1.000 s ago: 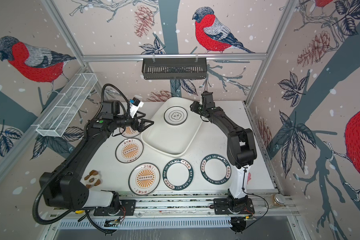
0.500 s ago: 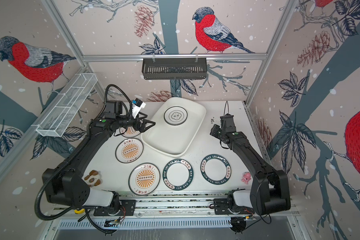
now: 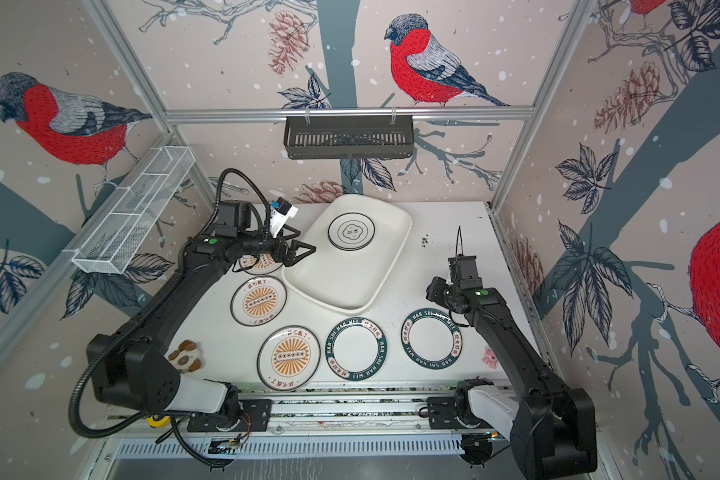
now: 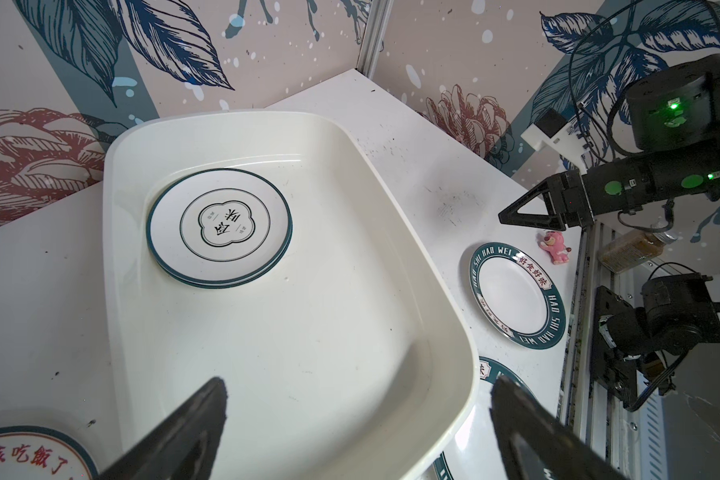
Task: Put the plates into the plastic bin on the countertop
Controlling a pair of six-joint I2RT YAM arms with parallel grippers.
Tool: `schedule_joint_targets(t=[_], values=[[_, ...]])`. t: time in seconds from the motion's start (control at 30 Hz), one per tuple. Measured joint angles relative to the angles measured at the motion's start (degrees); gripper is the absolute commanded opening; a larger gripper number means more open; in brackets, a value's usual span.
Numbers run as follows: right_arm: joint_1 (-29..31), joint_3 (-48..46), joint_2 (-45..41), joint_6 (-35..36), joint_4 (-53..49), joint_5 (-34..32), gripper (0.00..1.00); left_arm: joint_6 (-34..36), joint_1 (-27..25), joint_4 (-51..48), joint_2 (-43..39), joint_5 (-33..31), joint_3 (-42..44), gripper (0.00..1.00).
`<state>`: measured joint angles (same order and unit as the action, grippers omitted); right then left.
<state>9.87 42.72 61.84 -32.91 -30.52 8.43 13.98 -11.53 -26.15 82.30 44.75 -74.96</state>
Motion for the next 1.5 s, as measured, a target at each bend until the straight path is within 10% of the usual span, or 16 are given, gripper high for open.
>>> schedule_joint_targets(t=[0.53,1.0,1.5], values=[[25.6,0.4,-2.1,-3.3,-11.3,-2.4,0.61,0.4,-0.3,0.0,-1.2,-0.1,1.1,0.98],[50.2,-0.7,7.3,-19.3,-17.6,-20.7,0.65,0.3,-1.0,0.0,-3.0,-0.1,1.5,0.98],[52.6,-3.8,15.2,-25.4,-18.0,-27.3,0.67,0.0,-1.9,0.0,-3.1,-0.7,1.5,0.98]])
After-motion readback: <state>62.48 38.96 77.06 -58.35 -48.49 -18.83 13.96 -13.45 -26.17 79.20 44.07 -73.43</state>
